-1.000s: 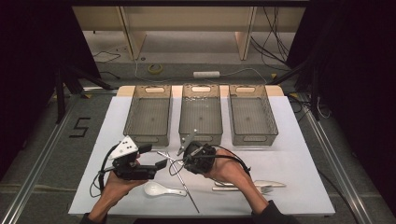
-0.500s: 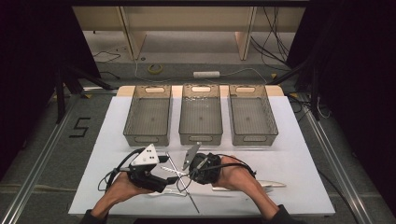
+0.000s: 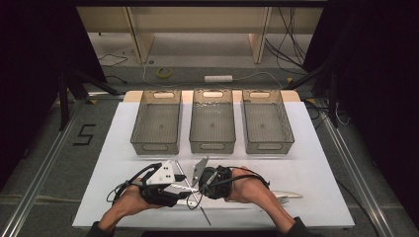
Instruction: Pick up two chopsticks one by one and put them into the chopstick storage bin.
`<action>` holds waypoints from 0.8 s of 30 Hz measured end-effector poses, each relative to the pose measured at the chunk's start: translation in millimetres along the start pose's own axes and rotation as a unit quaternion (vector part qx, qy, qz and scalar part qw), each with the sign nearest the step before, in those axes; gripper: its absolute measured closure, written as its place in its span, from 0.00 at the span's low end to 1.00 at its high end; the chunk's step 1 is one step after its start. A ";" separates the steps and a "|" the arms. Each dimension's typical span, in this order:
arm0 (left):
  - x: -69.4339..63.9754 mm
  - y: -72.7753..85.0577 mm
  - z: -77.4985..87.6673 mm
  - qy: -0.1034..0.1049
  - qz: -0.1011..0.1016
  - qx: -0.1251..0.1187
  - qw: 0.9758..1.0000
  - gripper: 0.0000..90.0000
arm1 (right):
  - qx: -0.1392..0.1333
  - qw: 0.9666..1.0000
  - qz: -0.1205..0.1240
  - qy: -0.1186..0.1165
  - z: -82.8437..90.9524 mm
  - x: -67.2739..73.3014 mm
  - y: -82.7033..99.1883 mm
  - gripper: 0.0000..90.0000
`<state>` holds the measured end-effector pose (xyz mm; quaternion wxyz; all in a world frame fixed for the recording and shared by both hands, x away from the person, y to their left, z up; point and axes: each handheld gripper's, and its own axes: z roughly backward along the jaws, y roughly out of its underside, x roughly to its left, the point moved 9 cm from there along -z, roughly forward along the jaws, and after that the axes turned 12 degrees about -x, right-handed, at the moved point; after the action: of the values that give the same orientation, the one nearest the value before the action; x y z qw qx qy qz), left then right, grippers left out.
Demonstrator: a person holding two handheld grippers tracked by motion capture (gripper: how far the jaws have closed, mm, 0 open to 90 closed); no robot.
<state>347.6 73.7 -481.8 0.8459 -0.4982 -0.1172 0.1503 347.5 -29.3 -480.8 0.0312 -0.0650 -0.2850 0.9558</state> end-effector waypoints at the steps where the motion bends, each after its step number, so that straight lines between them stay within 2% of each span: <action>1: -0.5 0.3 -0.1 0.002 -0.001 0.001 1.000 0.54 | 0.000 1.000 0.000 0.001 0.2 0.1 -0.1 0.96; 11: -6.0 5.3 -1.8 0.023 -0.011 0.019 0.999 0.70 | 0.001 1.000 0.020 -0.009 0.7 2.4 -0.2 0.96; 15: -9.0 7.3 -2.2 0.035 -0.013 0.027 0.999 0.75 | 0.009 1.000 0.024 -0.017 0.1 4.9 1.4 0.96; 18: -11.2 7.9 -2.3 0.045 -0.015 0.027 0.999 0.78 | 0.010 0.999 0.039 -0.021 -1.2 5.2 1.7 0.96; 21: -13.7 9.5 -1.5 0.062 -0.017 0.033 0.997 0.82 | 0.014 0.999 0.046 -0.024 -1.8 7.5 3.0 0.96; 24: -18.3 10.8 -0.9 0.086 -0.015 0.034 0.996 0.88 | 0.019 0.997 0.067 -0.030 -2.1 9.0 4.5 0.95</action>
<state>329.4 71.1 -492.6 0.8712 -0.4787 -0.0462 0.0984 338.8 -31.1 -486.0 -0.0403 -0.0551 -0.2626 0.9625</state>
